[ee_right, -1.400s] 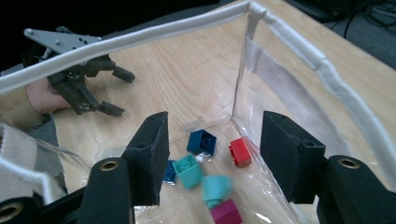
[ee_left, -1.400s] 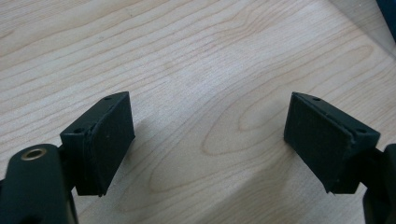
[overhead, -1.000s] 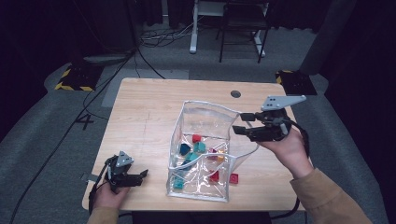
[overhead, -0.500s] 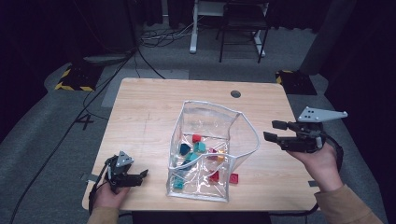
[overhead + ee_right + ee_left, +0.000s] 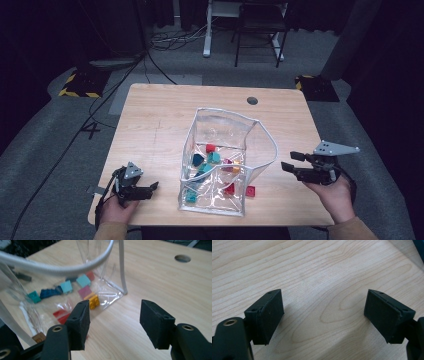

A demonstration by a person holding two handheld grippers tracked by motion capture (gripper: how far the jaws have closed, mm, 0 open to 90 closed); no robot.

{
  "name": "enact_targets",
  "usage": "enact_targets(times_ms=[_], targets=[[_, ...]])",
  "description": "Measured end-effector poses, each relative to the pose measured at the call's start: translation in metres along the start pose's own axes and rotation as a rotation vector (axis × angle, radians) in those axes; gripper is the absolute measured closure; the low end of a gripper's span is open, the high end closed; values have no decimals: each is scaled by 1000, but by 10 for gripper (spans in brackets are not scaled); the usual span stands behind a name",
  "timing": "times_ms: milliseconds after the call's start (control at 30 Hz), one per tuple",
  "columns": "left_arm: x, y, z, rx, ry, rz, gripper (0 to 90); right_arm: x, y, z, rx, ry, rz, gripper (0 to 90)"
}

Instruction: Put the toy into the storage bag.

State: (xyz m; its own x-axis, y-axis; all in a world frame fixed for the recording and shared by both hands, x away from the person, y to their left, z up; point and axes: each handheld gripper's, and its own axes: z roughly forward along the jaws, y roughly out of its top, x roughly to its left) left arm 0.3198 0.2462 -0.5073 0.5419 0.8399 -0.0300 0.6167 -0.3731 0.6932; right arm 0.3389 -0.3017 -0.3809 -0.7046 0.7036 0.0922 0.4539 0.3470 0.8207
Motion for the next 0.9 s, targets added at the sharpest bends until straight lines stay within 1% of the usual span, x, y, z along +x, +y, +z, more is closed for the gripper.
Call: enact_targets(times_ms=[133,200,267,333,500,900], targets=[[0,0,0,0,0,0,164,3,-17,15,35,20,3,412],[0,0,0,0,0,0,164,5,-25,23,50,14,-3,407],[0,0,0,0,0,0,164,7,-30,28,51,19,-6,406],[0,0,0,0,0,0,164,10,-35,33,59,33,-3,404],[0,0,0,0,0,0,164,19,-44,48,96,65,-6,392],[0,0,0,0,0,0,164,39,-58,82,141,146,-30,386]])
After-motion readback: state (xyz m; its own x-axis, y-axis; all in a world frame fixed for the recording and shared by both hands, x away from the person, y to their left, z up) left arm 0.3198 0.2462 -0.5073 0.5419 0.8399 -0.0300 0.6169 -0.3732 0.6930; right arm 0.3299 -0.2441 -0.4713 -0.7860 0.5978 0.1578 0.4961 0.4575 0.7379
